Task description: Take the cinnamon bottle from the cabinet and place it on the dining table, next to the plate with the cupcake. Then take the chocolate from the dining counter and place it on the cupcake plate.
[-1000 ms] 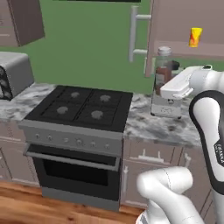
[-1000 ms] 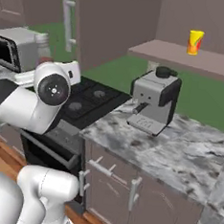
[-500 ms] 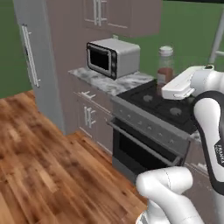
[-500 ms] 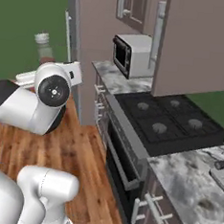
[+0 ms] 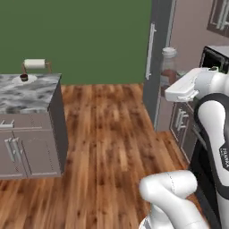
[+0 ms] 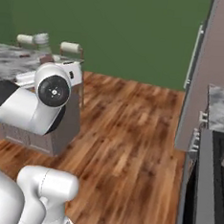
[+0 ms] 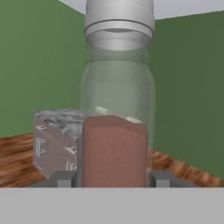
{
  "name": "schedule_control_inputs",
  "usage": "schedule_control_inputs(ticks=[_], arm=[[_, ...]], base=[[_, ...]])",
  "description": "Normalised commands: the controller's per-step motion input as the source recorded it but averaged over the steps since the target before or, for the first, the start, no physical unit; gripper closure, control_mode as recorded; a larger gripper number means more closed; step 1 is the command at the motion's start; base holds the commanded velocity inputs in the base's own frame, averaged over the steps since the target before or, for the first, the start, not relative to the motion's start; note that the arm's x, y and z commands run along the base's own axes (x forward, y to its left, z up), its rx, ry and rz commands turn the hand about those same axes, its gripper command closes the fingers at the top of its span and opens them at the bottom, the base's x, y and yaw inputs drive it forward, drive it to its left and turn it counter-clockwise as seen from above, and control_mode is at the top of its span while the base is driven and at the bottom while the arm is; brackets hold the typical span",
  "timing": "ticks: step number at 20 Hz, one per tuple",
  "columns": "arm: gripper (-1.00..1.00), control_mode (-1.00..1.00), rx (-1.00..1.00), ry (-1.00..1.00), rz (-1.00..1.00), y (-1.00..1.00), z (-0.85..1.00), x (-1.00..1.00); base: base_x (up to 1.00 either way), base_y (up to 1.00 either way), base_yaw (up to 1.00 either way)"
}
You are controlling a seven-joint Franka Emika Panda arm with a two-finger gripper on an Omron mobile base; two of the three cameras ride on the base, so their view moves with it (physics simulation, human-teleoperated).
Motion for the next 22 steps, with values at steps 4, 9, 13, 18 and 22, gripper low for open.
schedule_control_inputs(ticks=[4, 9, 13, 18, 22], arm=[[1.00, 1.00, 0.00, 0.00, 0.00, 0.00, 0.00, 0.00], [1.00, 1.00, 0.00, 0.00, 0.00, 0.00, 0.00, 0.00], [1.00, 1.00, 0.00, 0.00, 0.00, 0.00, 0.00, 0.00], [1.00, 1.00, 0.00, 0.00, 0.00, 0.00, 0.00, 0.00], [1.00, 1.00, 0.00, 0.00, 0.00, 0.00, 0.00, 0.00]], base=[[0.22, 0.30, 0.63], [0.64, 0.40, 0.29], [0.92, 0.42, 0.04], [0.94, 0.28, 0.00], [0.94, 0.10, 0.00]])
